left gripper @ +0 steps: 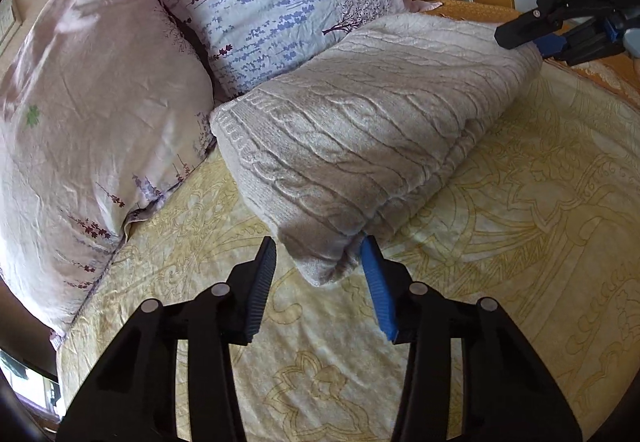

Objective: Fold small clothes

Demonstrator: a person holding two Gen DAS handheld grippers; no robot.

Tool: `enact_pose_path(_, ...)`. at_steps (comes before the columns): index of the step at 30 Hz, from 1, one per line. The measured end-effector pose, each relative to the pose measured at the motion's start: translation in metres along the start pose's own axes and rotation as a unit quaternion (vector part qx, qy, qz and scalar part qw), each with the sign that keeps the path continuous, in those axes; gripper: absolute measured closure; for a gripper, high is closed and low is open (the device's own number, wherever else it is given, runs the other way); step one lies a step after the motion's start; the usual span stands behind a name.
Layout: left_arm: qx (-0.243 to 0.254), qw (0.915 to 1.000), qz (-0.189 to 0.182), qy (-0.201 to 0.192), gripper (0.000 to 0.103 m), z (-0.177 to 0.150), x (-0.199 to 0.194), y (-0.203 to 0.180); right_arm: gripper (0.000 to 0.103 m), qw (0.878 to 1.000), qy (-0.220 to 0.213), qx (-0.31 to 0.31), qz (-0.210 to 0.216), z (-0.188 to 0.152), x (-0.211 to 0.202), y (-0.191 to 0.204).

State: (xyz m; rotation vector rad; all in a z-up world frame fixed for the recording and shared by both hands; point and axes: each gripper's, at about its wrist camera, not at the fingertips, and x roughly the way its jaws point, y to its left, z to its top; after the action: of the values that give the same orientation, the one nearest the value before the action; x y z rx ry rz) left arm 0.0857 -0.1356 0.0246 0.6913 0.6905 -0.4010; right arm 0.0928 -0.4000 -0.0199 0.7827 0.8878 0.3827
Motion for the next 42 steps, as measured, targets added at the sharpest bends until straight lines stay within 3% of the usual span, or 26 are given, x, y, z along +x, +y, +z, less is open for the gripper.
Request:
enact_pose_path(1, 0.003, 1.0, 0.003, 0.0, 0.06, 0.001, 0.001, -0.001, 0.067, 1.0, 0.0, -0.006, -0.004, 0.0, 0.002, 0.001)
enact_pose_path(3, -0.005, 1.0, -0.004, 0.0, 0.069, 0.003, 0.004, 0.0, 0.089, 1.0, -0.003, -0.022, -0.015, -0.001, 0.006, 0.005)
enact_pose_path(5, -0.033, 0.9993, -0.019, -0.001, 0.079, 0.006, 0.005, 0.007, 0.092, 0.999, -0.016, -0.032, -0.024, 0.001, 0.005, 0.009)
enact_pose_path(7, -0.081, 0.9954, -0.051, -0.009, 0.082, 0.008, 0.003, 0.022, 0.093, 0.998, -0.043, -0.04, -0.021, 0.007, -0.006, 0.014)
enact_pose_path(11, -0.155, 0.983, -0.092, -0.034, 0.084, 0.005, -0.006, 0.045, 0.093, 0.994, -0.082, -0.065, -0.019, 0.017, -0.024, 0.028)
enact_pose_path(19, -0.195, 0.9734, -0.112, -0.042, 0.085, -0.001, -0.013, 0.05, 0.093, 0.993, -0.083, -0.069, -0.04, 0.01, -0.021, 0.022)
enact_pose_path(24, -0.209, 0.9708, -0.116, -0.019, 0.085, -0.009, -0.001, 0.05, 0.093, 0.994, -0.064, -0.06, -0.058, 0.009, -0.01, 0.014)
enact_pose_path(31, -0.262, 0.954, -0.141, 0.034, 0.086, -0.03, 0.018, 0.057, 0.093, 0.995, -0.02, -0.033, -0.087, -0.002, 0.013, -0.008)
enact_pose_path(36, -0.262, 0.9543, -0.138, 0.036, 0.085, -0.03, 0.016, 0.057, 0.093, 0.996, -0.018, -0.03, -0.086, -0.004, 0.016, -0.01)
enact_pose_path(39, -0.253, 0.9528, -0.164, 0.035, 0.086, -0.031, 0.012, 0.059, 0.093, 0.996, -0.008, -0.037, -0.086, -0.002, 0.014, -0.007)
enact_pose_path(40, -0.257, 0.9487, -0.182, 0.03, 0.085, -0.035, 0.007, 0.062, 0.088, 0.996, -0.007, -0.037, -0.079, 0.0, 0.01, -0.006)
enact_pose_path(42, -0.281, 0.9366, -0.21, 0.003, 0.072, -0.042, -0.005, 0.075, 0.076, 0.998, -0.02, -0.028, -0.061, 0.006, -0.003, -0.005)
